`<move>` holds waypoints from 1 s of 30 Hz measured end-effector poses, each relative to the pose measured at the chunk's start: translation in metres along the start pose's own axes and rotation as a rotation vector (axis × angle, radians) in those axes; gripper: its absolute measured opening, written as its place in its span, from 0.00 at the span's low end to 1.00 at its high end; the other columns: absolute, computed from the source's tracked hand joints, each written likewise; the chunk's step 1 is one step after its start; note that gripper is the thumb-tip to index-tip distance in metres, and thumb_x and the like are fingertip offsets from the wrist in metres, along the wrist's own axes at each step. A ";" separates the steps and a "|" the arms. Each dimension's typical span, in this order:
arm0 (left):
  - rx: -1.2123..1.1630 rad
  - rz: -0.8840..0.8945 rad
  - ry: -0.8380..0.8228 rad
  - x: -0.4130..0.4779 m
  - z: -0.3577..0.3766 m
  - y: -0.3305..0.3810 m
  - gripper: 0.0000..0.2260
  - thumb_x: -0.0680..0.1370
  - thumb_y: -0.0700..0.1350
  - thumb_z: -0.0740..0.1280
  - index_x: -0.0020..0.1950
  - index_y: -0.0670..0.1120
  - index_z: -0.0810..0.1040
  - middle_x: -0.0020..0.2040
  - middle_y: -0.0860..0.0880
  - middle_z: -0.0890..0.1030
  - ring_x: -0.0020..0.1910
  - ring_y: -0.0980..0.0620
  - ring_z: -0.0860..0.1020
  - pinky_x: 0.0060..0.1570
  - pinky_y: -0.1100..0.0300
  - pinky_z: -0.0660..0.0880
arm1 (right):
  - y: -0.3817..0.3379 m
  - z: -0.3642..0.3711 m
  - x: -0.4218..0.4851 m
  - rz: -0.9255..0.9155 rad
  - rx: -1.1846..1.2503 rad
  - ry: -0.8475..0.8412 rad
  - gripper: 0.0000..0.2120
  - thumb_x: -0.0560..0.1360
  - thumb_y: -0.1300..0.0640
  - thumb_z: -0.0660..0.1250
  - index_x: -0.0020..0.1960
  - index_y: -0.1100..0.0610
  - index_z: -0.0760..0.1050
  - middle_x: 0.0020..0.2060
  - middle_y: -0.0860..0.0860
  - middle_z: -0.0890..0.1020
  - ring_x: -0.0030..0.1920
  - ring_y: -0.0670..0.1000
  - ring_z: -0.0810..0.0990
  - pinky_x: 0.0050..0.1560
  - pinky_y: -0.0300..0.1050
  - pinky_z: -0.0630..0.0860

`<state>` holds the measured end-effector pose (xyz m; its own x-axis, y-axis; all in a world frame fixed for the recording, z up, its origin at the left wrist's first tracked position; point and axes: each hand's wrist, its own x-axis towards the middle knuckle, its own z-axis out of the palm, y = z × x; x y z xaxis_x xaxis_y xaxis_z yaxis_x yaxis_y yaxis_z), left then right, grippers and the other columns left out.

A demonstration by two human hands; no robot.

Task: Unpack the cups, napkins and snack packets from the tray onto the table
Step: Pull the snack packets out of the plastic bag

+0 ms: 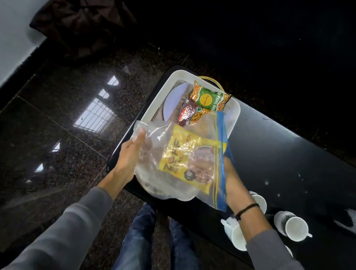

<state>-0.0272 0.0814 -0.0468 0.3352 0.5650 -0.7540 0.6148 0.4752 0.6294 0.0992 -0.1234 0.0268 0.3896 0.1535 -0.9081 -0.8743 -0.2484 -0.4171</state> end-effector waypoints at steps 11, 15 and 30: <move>0.038 0.045 -0.057 -0.021 -0.014 0.009 0.08 0.81 0.41 0.67 0.42 0.49 0.80 0.33 0.53 0.83 0.30 0.61 0.83 0.32 0.59 0.81 | -0.023 -0.050 -0.026 -0.381 -0.243 0.339 0.09 0.67 0.65 0.70 0.30 0.55 0.78 0.22 0.47 0.80 0.21 0.42 0.76 0.22 0.34 0.70; 0.054 0.035 -0.049 -0.029 -0.011 0.013 0.05 0.82 0.40 0.63 0.46 0.43 0.75 0.31 0.50 0.79 0.23 0.59 0.78 0.24 0.64 0.76 | -0.034 -0.057 -0.035 -0.435 -0.173 0.414 0.07 0.64 0.64 0.69 0.32 0.54 0.75 0.23 0.46 0.77 0.21 0.43 0.73 0.21 0.35 0.68; 0.320 -0.194 -0.198 -0.043 -0.056 0.012 0.08 0.79 0.38 0.63 0.48 0.36 0.81 0.41 0.41 0.77 0.39 0.46 0.74 0.41 0.54 0.71 | -0.026 -0.020 -0.008 -0.394 -0.154 0.289 0.01 0.72 0.57 0.74 0.42 0.52 0.82 0.38 0.48 0.88 0.35 0.46 0.87 0.37 0.41 0.82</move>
<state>-0.0746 0.1007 0.0039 0.3030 0.3299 -0.8941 0.8604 0.3086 0.4055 0.1249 -0.1372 0.0448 0.7642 -0.0016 -0.6450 -0.6006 -0.3665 -0.7106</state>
